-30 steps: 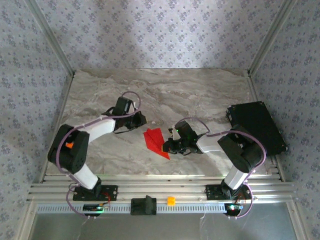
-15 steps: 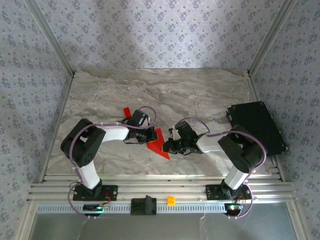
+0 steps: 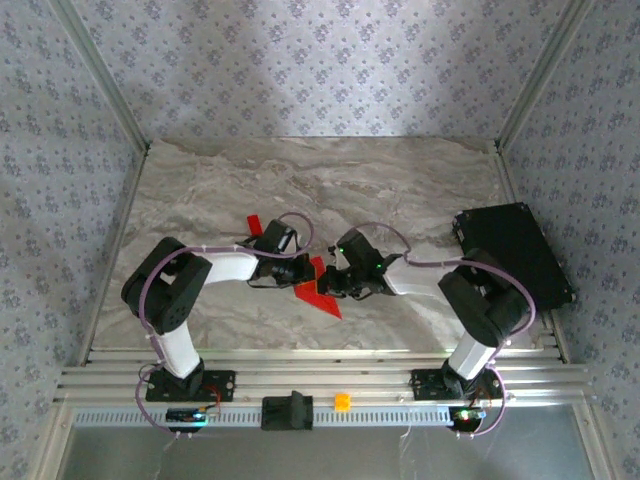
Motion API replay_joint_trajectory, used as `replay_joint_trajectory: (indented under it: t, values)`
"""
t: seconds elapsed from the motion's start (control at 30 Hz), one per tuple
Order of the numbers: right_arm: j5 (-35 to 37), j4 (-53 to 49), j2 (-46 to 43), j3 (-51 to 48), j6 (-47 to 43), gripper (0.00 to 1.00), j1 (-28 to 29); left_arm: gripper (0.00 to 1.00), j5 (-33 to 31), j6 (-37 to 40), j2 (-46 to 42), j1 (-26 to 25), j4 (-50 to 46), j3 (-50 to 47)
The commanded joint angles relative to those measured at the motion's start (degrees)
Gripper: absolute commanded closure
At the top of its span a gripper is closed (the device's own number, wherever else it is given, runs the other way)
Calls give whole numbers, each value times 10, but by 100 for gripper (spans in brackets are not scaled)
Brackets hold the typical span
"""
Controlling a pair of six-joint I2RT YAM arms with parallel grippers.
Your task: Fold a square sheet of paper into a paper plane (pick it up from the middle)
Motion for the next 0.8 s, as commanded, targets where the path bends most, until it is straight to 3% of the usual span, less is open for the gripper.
replay_joint_trajectory:
  t: [0.0, 0.13, 0.37, 0.6, 0.77]
  values:
    - [26, -34, 47, 21, 4, 100, 7, 94, -30, 13, 14, 3, -38, -9]
    - [27, -36, 54, -14, 5, 100, 7, 94, -33, 15, 14, 6, -40, -14]
    - [-2, 3, -18, -100, 8, 100, 1, 94, -29, 19, 21, 20, -32, -26]
    - [-11, -18, -103, -88, -10, 96, -14, 94, -23, 22, 29, 23, -30, -22]
    - [33, -61, -155, -102, -8, 96, -37, 95, -21, 23, 30, 23, -28, -22]
